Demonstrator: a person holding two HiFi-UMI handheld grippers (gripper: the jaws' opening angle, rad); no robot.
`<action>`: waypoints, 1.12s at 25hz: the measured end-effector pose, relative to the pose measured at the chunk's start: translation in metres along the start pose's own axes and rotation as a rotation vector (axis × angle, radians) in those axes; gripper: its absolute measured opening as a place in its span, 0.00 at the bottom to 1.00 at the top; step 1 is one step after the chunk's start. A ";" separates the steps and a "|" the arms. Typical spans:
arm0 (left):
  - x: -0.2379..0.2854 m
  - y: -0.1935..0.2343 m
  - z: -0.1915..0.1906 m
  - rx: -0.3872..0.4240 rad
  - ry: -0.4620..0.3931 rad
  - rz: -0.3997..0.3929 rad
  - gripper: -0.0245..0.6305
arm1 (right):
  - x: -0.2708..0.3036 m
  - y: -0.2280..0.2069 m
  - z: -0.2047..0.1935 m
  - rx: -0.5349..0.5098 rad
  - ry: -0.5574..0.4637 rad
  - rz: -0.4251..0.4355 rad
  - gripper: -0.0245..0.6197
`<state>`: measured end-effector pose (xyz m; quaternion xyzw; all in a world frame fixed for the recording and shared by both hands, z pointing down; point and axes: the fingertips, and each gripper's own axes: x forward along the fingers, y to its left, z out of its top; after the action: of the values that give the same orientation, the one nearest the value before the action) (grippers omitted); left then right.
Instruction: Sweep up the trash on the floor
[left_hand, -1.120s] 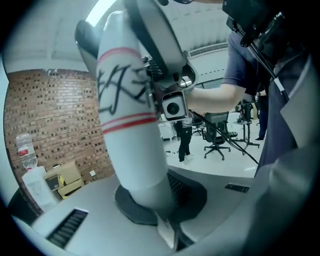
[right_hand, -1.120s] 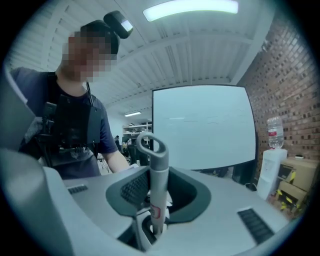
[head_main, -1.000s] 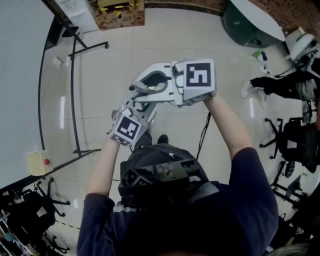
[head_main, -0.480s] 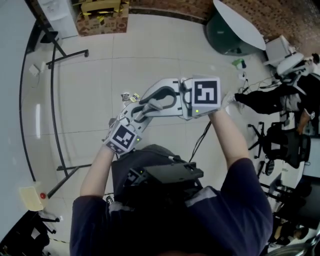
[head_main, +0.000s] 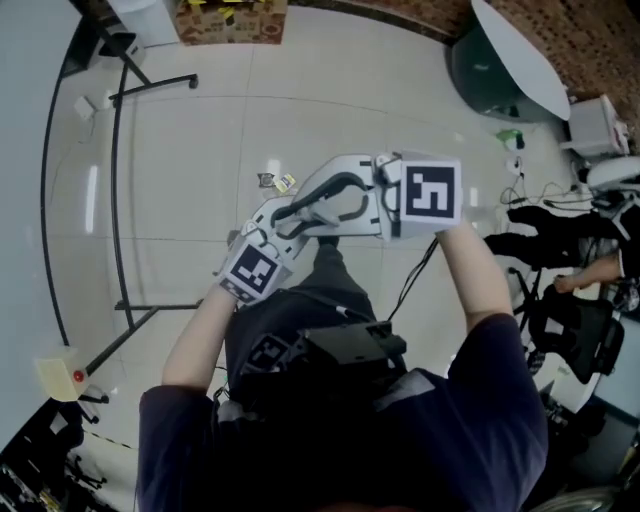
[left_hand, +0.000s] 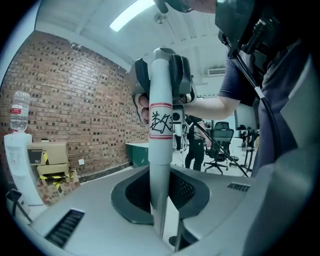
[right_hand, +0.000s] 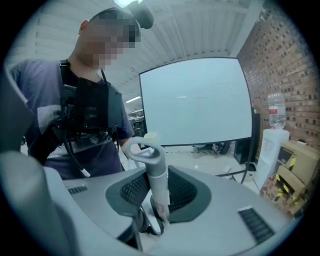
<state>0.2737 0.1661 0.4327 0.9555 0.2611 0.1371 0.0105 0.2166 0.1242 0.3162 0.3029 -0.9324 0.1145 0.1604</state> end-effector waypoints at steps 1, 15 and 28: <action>0.009 0.001 -0.006 -0.013 0.013 0.016 0.12 | -0.004 0.000 -0.010 -0.001 0.003 0.030 0.22; 0.094 0.022 -0.106 -0.285 0.065 0.273 0.11 | 0.008 -0.016 -0.133 0.161 0.118 0.389 0.24; 0.112 0.085 -0.170 -0.353 0.041 0.300 0.10 | 0.050 -0.080 -0.185 0.242 0.042 0.294 0.25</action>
<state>0.3633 0.1404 0.6326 0.9639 0.0881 0.2003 0.1518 0.2690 0.0920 0.5148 0.1781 -0.9425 0.2542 0.1241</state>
